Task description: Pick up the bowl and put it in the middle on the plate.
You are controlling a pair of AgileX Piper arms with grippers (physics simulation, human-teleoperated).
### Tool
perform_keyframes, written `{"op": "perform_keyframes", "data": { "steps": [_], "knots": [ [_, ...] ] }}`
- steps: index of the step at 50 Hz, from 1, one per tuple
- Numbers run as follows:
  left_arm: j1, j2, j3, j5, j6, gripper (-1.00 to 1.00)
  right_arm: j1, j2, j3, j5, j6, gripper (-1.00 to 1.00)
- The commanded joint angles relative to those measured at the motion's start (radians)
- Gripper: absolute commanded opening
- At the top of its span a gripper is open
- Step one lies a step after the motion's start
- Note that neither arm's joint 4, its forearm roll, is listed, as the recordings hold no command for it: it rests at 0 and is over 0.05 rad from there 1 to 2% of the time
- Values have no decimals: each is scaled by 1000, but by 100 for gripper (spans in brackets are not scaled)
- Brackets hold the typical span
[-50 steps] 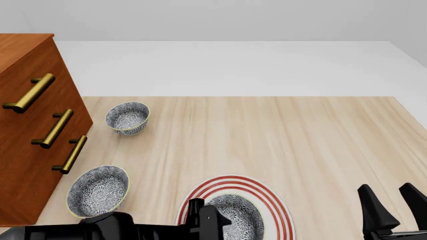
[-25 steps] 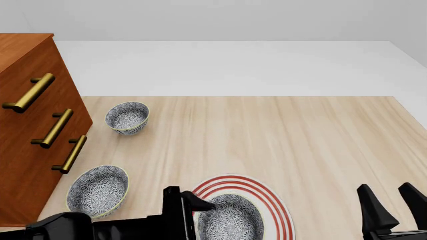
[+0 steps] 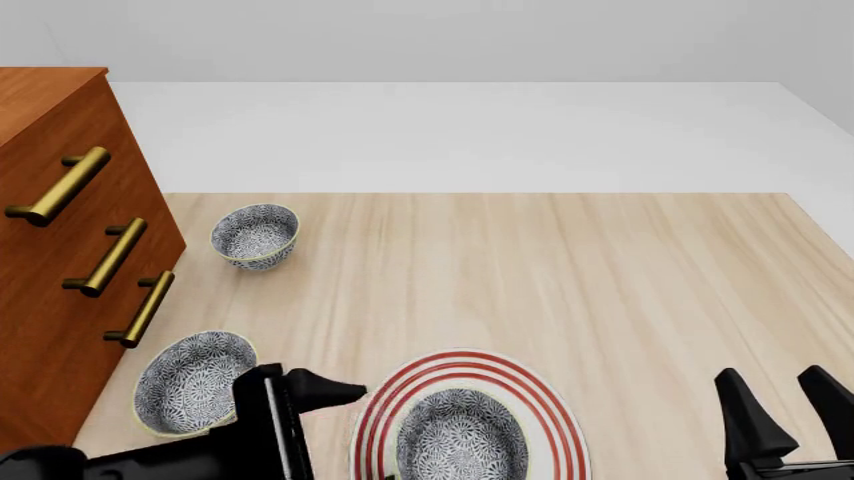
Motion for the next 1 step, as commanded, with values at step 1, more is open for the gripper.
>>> {"op": "perform_keyframes", "data": {
  "steps": [1],
  "knots": [
    [69, -119, 93, -5, -46, 100, -1, 1, 0, 0, 1, 100]
  ]
}}
